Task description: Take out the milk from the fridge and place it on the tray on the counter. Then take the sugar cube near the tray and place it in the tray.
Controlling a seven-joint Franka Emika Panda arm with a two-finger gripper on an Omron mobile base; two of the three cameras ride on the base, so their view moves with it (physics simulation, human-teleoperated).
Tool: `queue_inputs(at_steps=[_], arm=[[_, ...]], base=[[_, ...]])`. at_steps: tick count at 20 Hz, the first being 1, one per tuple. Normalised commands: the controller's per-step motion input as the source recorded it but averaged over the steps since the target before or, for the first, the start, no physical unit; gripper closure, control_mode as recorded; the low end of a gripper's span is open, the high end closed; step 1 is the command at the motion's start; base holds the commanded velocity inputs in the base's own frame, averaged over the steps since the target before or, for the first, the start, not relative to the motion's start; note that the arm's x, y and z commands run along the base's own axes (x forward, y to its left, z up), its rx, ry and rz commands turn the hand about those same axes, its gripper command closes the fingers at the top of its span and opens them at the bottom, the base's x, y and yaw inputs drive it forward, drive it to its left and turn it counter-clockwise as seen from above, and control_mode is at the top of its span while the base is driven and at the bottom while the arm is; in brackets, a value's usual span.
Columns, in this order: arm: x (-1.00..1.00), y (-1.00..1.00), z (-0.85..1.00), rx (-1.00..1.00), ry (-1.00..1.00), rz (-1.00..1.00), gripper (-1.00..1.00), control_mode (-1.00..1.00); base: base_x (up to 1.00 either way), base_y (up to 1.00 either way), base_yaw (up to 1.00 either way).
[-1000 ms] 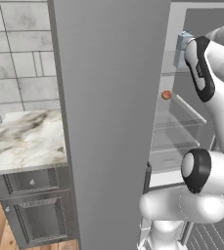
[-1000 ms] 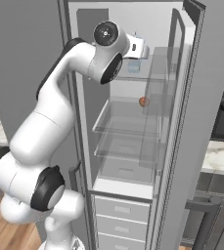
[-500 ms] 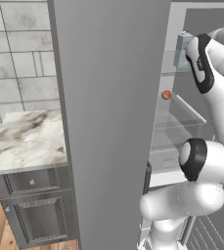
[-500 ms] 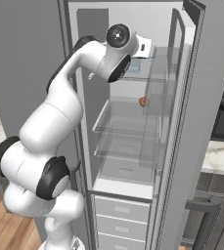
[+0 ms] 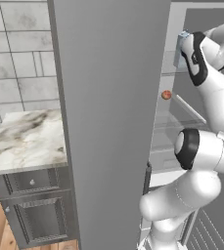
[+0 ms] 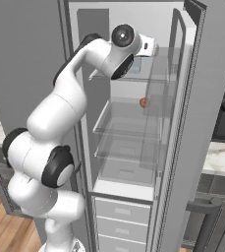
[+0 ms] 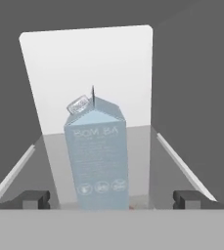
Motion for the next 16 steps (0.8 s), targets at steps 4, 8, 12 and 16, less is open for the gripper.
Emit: queue_inputs(at_steps=[4,8,12,16], arm=[[0.12,0.00,0.00,-0.01,0.00,0.00,-1.00,-1.00],[0.31,0.00,0.00,-0.01,0.00,0.00,-1.00,-1.00],[0.46,0.00,0.18,-0.04,0.00,0.00,-1.00,-1.00],[0.40,0.00,0.10,-0.01,0.00,0.00,-1.00,-1.00]], base=[[0.00,0.00,0.00],[0.00,0.00,0.00],[0.00,0.00,0.00],[0.00,0.00,0.00]])
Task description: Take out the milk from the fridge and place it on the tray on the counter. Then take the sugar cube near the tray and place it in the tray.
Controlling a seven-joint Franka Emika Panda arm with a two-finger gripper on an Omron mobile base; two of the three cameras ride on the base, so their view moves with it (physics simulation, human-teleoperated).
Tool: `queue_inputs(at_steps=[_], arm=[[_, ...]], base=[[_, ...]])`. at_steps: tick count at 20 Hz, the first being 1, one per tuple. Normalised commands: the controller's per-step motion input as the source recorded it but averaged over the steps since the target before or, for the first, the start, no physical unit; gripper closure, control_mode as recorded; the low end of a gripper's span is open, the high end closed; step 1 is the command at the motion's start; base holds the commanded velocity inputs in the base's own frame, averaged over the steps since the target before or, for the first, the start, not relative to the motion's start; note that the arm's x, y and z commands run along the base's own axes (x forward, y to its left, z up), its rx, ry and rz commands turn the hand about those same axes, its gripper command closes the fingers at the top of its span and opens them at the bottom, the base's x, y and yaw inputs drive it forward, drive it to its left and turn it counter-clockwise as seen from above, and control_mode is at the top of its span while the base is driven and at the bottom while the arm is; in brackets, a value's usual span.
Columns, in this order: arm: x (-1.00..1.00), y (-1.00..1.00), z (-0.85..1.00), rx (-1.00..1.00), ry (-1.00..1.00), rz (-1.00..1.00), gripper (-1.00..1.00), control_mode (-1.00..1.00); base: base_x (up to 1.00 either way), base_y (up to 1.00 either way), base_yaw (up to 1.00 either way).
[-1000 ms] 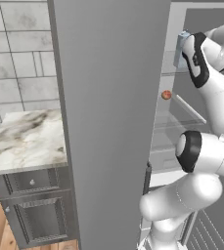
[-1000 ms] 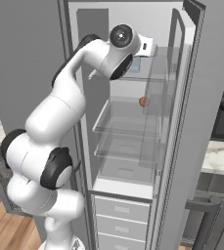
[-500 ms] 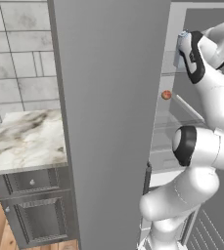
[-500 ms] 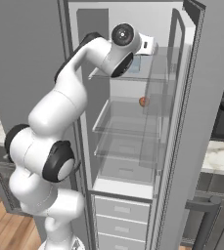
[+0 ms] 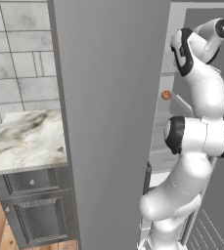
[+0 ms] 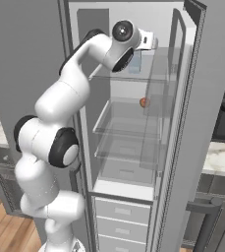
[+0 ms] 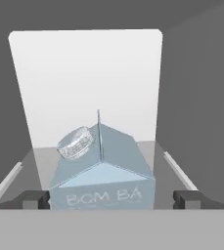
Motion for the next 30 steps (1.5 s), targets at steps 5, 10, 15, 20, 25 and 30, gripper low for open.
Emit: queue_inputs(at_steps=[5,10,15,20,25,30], arm=[[0.19,0.01,0.03,-0.01,0.00,0.00,-1.00,-1.00],[0.12,0.00,0.00,0.00,0.00,0.00,1.00,-1.00],[0.01,0.00,0.00,0.00,0.00,0.00,1.00,-1.00],[-0.08,0.02,0.00,0.00,-0.04,0.00,1.00,-1.00],[-0.05,0.00,0.03,0.00,-0.01,0.00,1.00,-1.00],[-0.24,0.15,0.24,-0.03,0.00,0.00,1.00,-1.00]], base=[[0.00,0.00,0.00],[0.00,0.00,0.00],[0.00,0.00,0.00],[0.00,0.00,0.00],[0.00,0.00,0.00],[0.00,0.00,0.00]])
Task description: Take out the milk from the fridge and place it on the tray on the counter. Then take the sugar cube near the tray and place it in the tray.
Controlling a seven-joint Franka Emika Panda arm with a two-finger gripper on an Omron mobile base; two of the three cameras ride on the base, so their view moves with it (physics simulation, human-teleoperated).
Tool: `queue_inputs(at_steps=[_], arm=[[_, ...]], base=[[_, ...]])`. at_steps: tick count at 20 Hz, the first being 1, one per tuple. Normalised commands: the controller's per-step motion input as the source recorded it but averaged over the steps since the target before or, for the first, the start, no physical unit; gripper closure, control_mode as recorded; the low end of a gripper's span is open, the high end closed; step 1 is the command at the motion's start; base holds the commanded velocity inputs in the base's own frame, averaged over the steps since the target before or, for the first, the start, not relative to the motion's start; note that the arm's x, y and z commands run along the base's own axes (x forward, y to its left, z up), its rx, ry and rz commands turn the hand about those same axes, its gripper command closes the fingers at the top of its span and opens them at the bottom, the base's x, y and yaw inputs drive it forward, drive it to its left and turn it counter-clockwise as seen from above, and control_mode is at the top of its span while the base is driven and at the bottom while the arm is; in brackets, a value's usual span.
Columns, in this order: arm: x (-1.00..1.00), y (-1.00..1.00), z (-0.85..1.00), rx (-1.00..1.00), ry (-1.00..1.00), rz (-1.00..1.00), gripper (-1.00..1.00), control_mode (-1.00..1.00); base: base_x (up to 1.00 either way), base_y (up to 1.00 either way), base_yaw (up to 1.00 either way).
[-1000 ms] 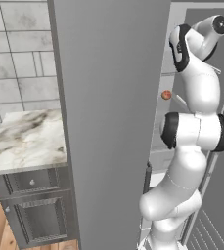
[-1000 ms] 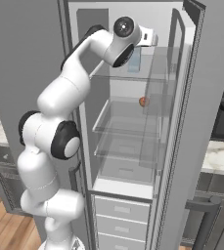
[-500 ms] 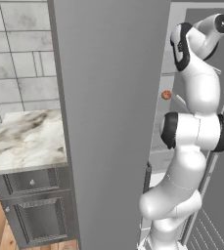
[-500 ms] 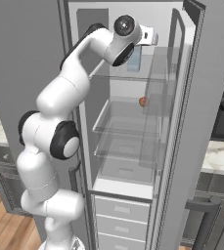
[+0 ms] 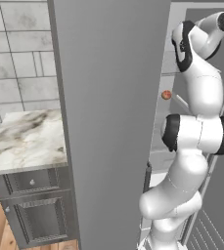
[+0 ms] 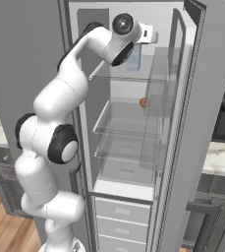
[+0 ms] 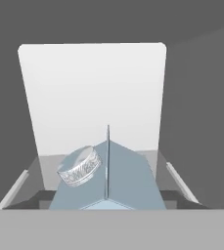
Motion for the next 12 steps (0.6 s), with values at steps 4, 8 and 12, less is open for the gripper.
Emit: queue_inputs(at_steps=[4,8,12], arm=[[-0.38,0.43,0.24,-0.11,-0.01,0.00,1.00,-1.00],[-0.87,0.17,0.04,-0.02,0.00,-0.05,1.00,-1.00],[-1.00,0.23,0.00,-0.01,-0.01,-0.07,1.00,-1.00]], base=[[0.00,0.00,0.00],[0.00,0.00,0.00],[0.00,0.00,0.00]])
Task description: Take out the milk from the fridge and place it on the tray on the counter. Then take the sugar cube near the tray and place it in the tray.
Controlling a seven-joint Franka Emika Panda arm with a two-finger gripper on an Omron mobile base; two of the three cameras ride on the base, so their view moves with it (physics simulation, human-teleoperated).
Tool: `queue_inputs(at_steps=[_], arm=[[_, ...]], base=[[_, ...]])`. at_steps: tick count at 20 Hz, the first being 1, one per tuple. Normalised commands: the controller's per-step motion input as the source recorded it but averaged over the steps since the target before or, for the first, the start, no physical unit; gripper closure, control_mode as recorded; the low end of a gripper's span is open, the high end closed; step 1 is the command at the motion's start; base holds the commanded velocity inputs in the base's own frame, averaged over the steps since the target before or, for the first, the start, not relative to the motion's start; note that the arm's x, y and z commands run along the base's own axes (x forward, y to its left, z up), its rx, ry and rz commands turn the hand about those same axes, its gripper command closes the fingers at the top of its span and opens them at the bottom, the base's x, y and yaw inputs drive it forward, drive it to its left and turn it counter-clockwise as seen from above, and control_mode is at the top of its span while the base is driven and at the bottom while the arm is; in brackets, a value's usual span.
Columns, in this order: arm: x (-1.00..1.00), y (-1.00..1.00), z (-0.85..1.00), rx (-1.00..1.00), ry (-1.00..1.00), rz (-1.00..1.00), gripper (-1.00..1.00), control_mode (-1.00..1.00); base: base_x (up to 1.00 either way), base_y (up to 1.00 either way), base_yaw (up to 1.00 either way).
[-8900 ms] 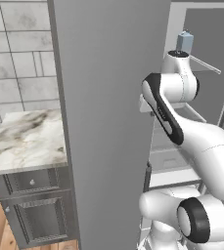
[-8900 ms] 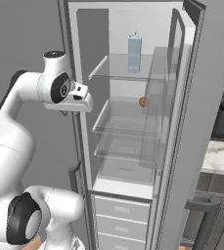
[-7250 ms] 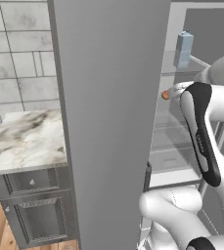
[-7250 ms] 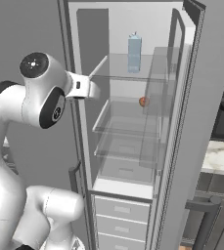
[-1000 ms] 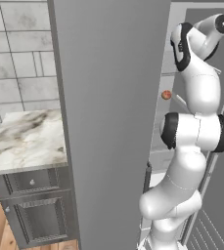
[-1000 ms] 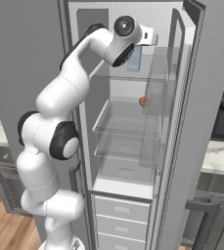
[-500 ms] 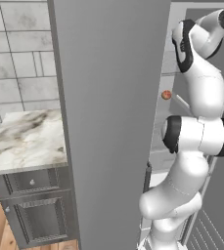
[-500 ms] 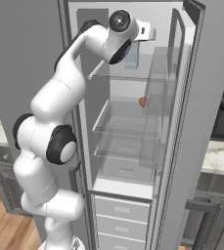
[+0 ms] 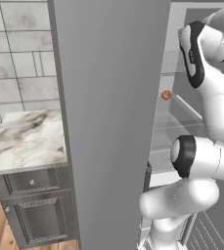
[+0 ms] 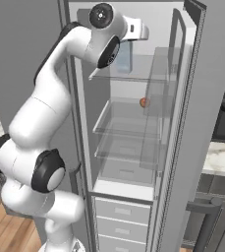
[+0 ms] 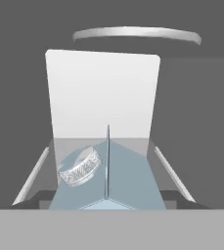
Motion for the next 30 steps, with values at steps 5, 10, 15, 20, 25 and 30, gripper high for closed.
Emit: queue_inputs(at_steps=[5,10,15,20,25,30], arm=[[-1.00,0.52,0.00,0.03,0.00,-0.09,1.00,-1.00],[-1.00,0.47,-0.02,0.12,0.09,-0.12,1.00,-1.00],[-1.00,0.23,-0.06,0.00,0.00,-0.02,1.00,-1.00],[-1.00,0.48,-0.03,0.00,0.00,0.11,1.00,-1.00],[-0.98,0.56,-0.34,-0.06,0.00,0.15,1.00,-1.00],[-0.78,0.33,-0.34,-0.05,0.00,0.09,1.00,-1.00]], base=[[0.00,0.00,0.00],[0.00,0.00,0.00],[0.00,0.00,0.00],[0.00,0.00,0.00],[0.00,0.00,0.00],[0.00,0.00,0.00]])
